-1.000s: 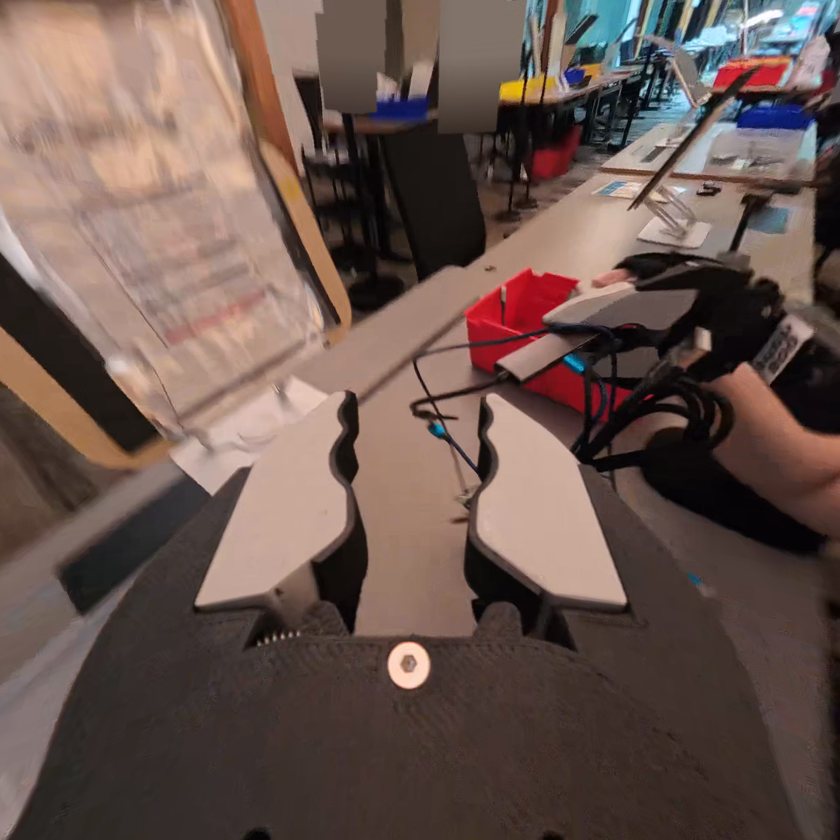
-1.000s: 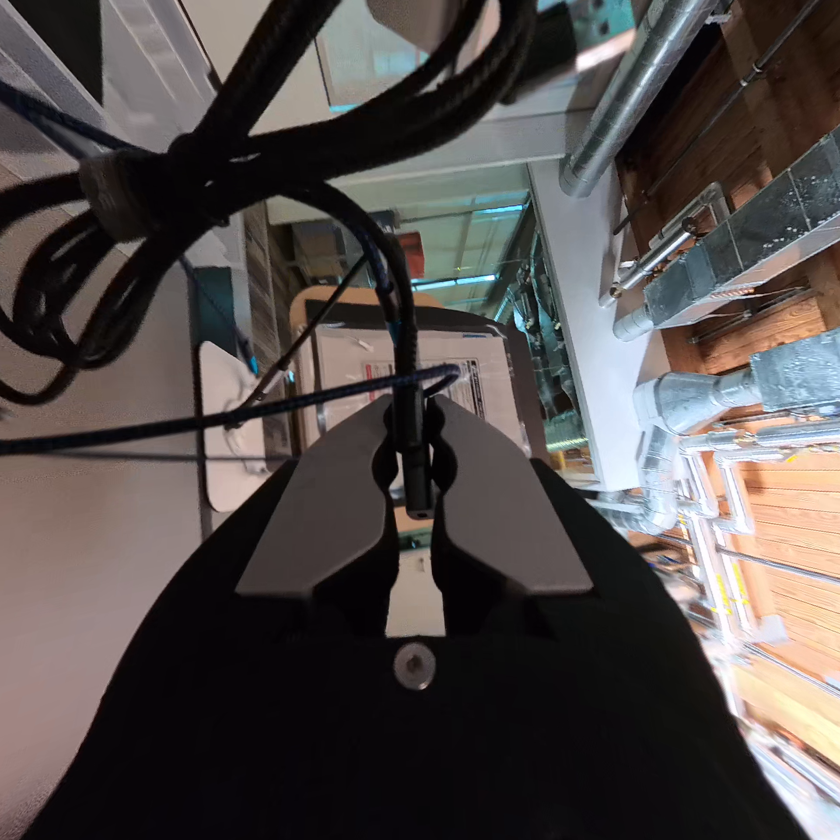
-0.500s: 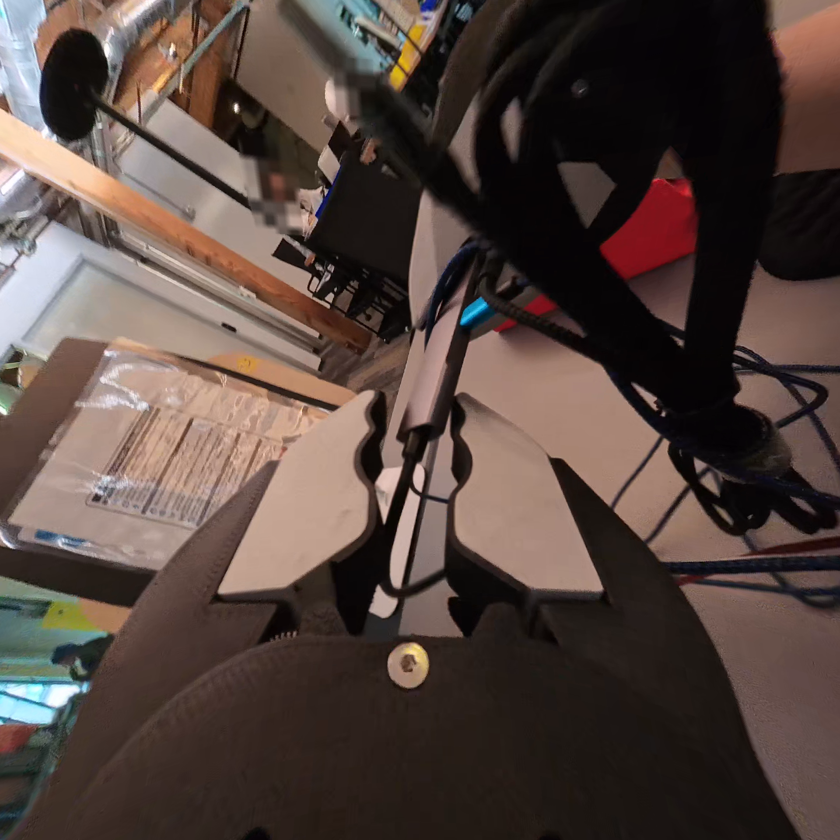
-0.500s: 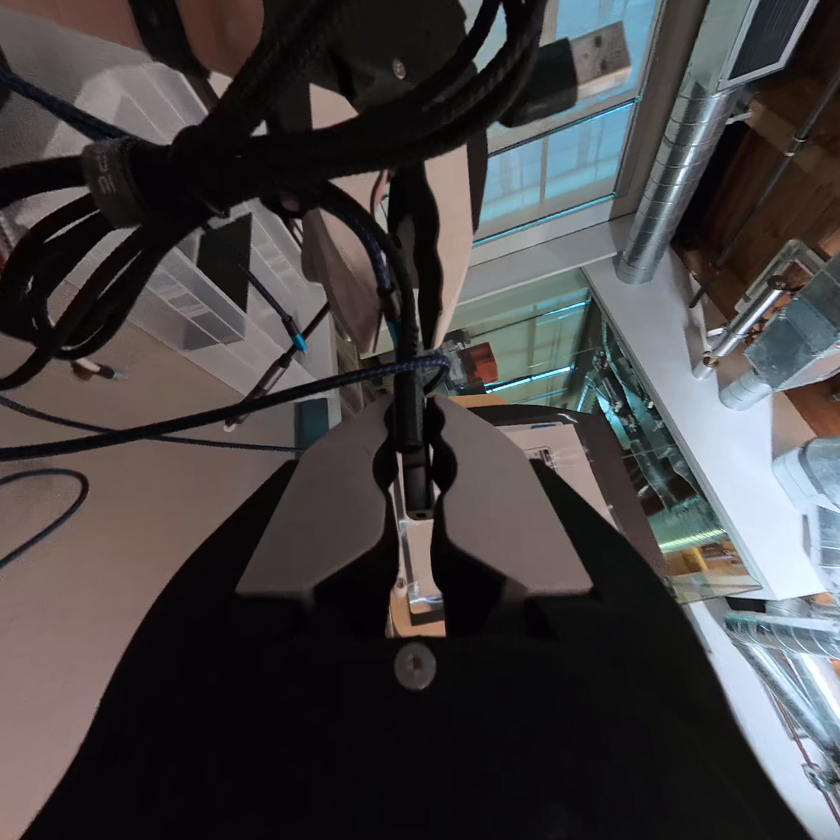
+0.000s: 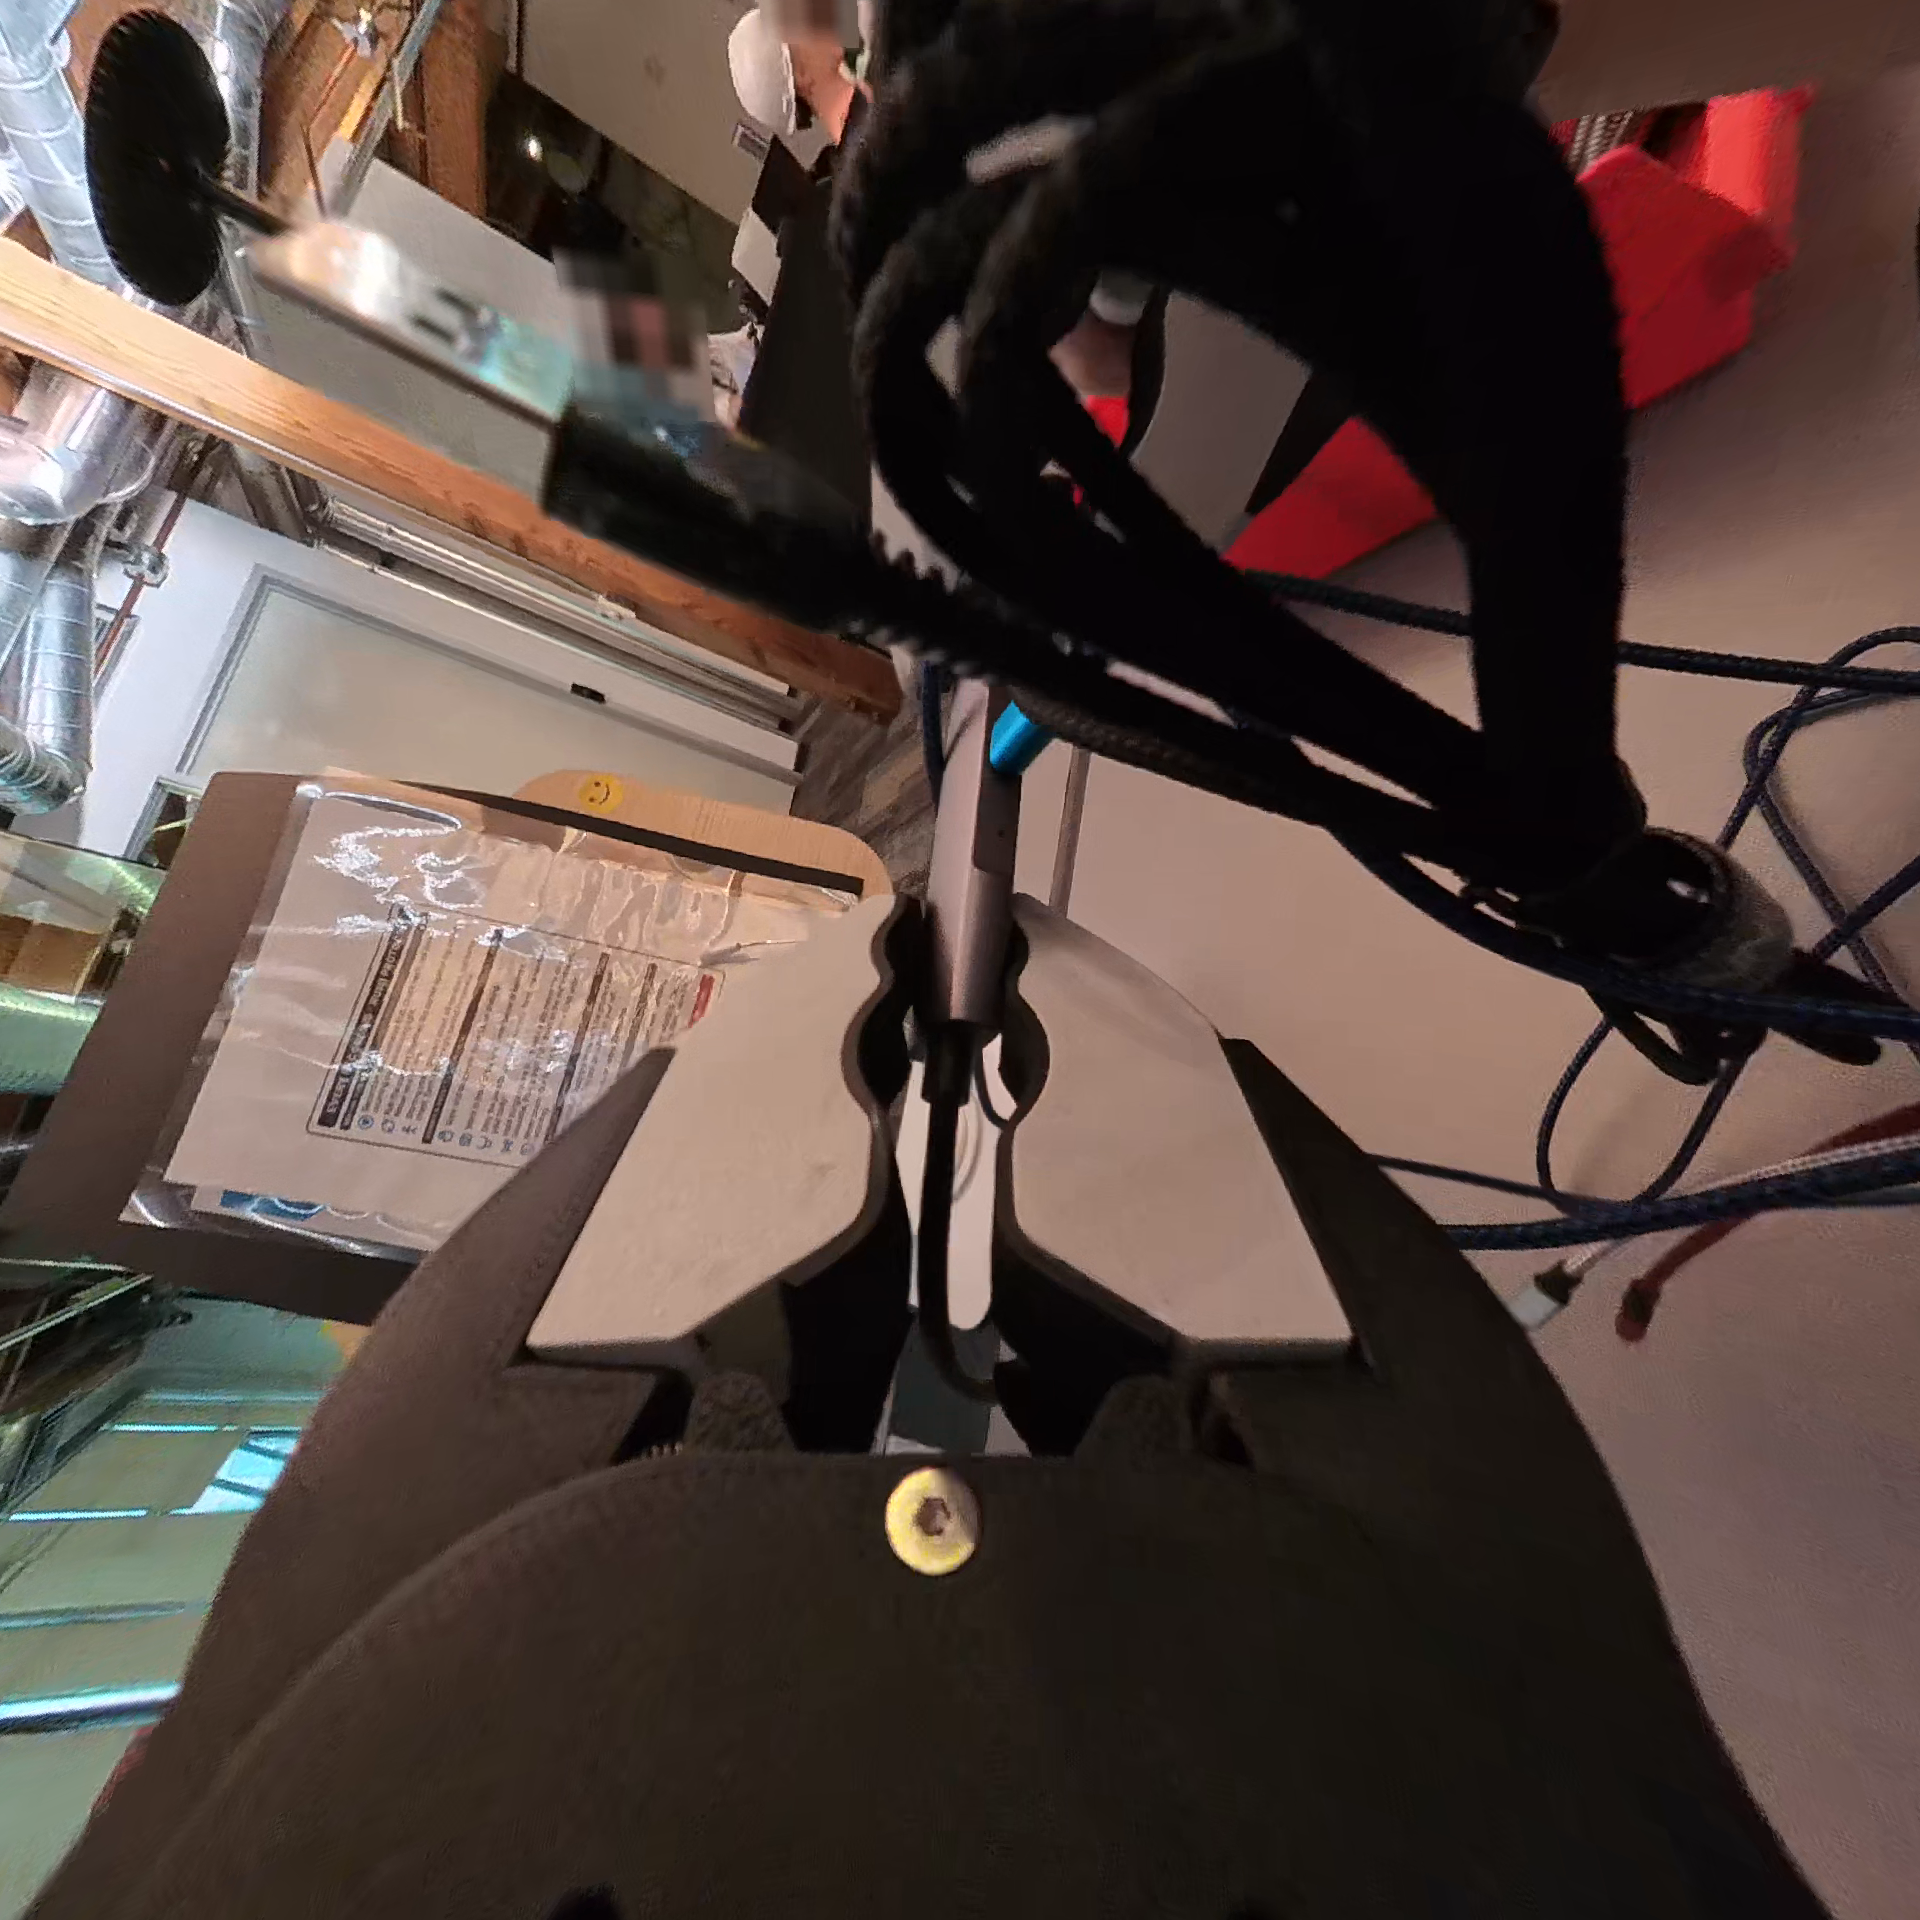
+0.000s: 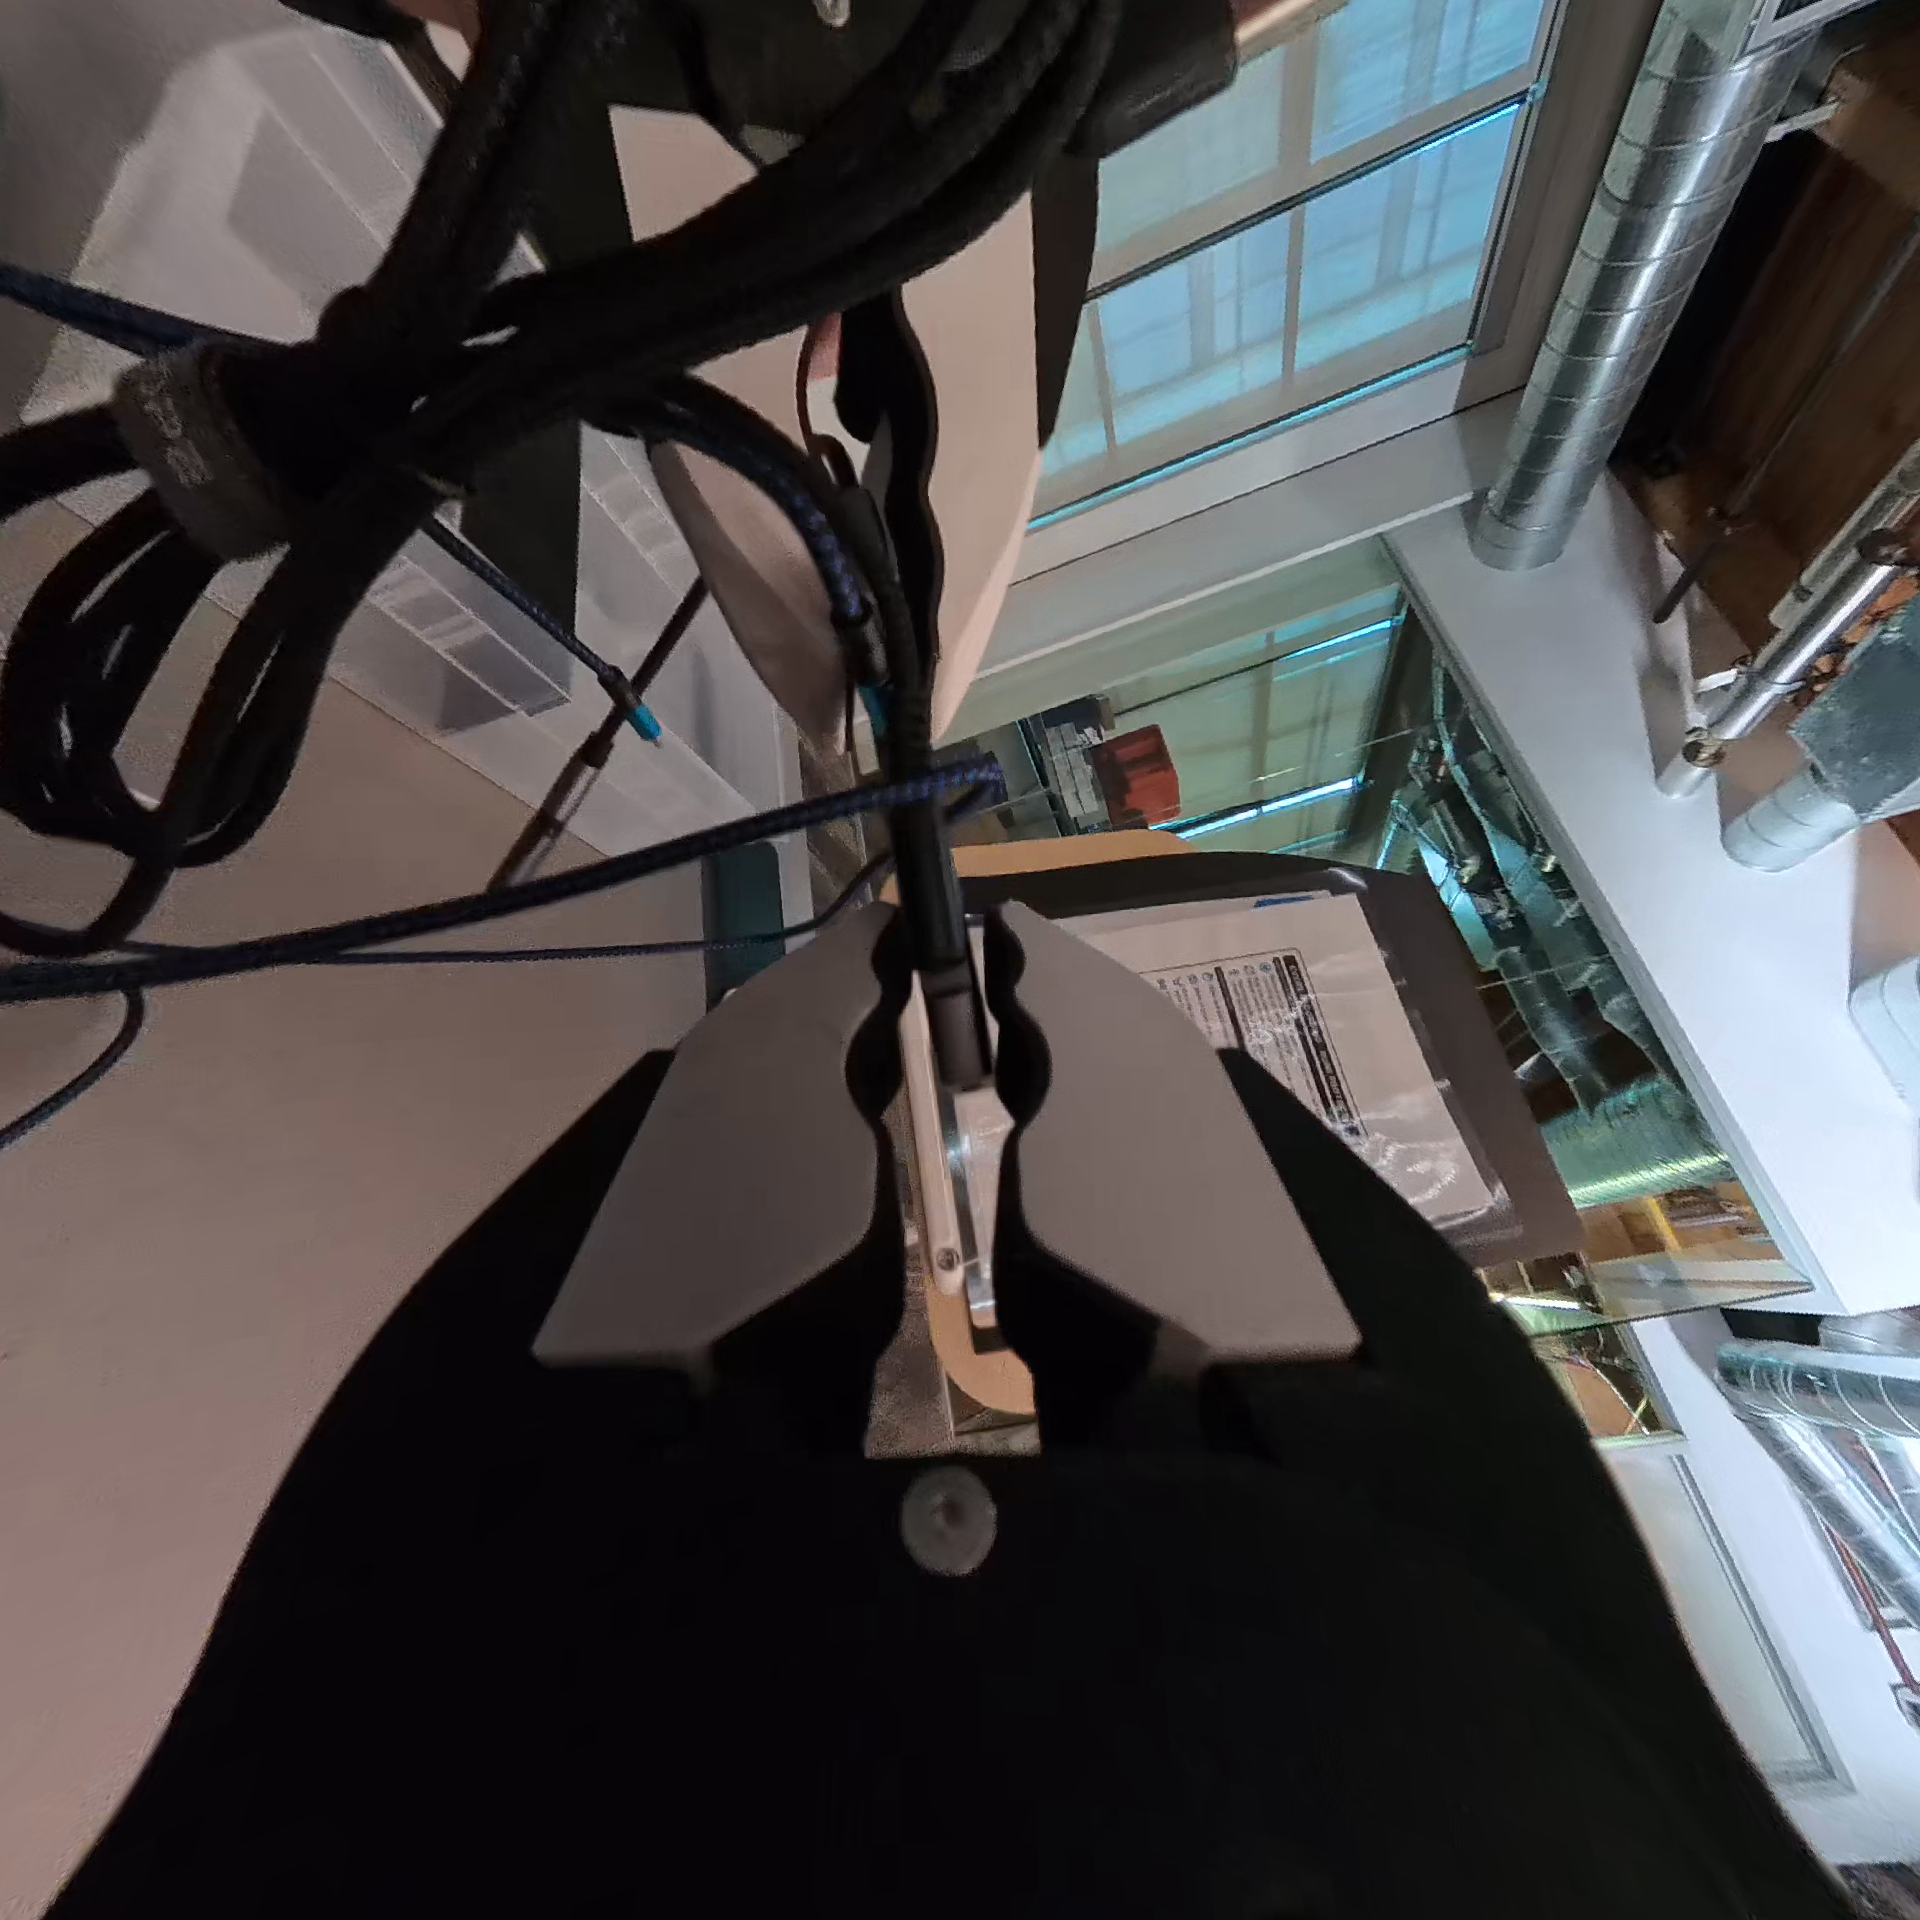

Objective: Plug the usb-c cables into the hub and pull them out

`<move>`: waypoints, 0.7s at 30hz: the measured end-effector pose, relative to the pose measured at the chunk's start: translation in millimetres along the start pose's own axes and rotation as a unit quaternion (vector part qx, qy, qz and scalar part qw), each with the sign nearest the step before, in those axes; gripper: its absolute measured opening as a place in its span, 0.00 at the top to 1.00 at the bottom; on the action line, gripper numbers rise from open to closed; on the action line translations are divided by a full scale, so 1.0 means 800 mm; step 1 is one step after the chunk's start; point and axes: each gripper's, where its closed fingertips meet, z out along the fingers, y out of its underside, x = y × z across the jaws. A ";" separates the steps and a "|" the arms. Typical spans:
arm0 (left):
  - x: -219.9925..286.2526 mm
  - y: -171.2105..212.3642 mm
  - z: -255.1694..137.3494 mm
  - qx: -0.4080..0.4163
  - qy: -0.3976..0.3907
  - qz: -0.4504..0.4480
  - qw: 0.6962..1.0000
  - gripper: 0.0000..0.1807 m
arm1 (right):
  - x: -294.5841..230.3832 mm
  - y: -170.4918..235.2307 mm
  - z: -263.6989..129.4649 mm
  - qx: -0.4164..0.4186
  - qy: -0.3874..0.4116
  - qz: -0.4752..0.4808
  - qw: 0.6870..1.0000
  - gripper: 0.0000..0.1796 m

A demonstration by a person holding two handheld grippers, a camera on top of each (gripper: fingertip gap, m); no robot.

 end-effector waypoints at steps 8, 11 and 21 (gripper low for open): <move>-0.004 -0.020 -0.010 0.056 -0.017 -0.004 0.998 0.92 | 0.001 -0.008 -0.008 0.017 -0.017 0.017 1.000 0.94; 0.008 -0.040 -0.020 0.119 0.017 -0.012 0.993 0.92 | -0.005 -0.017 -0.009 0.046 -0.036 0.032 0.998 0.94; 0.012 -0.045 -0.021 0.150 0.003 0.020 0.988 0.93 | -0.005 -0.043 -0.014 0.095 -0.044 0.050 0.993 0.93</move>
